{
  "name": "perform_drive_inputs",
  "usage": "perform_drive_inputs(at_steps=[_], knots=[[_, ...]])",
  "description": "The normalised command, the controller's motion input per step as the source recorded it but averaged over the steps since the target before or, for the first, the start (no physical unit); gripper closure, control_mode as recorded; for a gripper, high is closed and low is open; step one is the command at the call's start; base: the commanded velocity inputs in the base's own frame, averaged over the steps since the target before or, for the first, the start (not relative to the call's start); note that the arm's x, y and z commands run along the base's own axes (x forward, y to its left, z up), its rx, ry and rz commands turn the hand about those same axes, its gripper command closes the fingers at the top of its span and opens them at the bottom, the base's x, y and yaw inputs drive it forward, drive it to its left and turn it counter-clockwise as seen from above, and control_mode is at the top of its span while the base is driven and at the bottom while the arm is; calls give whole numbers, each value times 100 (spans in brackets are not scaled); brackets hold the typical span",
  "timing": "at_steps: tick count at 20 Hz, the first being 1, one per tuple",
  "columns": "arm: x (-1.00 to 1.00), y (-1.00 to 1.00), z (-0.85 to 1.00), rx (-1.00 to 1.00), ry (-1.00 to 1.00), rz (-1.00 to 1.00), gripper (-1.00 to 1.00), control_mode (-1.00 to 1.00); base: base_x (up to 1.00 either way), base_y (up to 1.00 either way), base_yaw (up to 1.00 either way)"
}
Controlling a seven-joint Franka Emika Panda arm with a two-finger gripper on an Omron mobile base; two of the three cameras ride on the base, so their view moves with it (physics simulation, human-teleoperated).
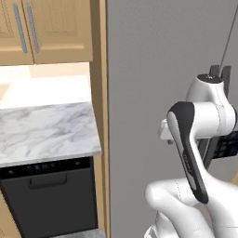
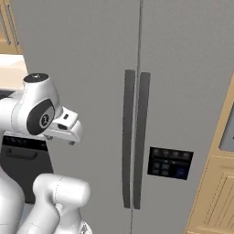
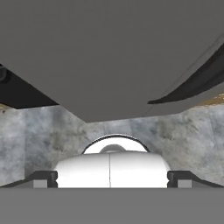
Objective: Open the freezer door, pick up the ice cube tray from the freezer, and place it on the dining counter.
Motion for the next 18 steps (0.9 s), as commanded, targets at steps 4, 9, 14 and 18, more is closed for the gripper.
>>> perform_drive_inputs(at_steps=[4,9,14,18], knots=[[0,0,0,0,0,0,-100,100,48,-22,0],[0,0,0,0,0,0,-100,-100,10,-7,0],[-54,-52,0,1,-5,0,-100,-100,0,0,0],[-99,-100,-9,9,-21,2,-100,-100,0,0,0]])
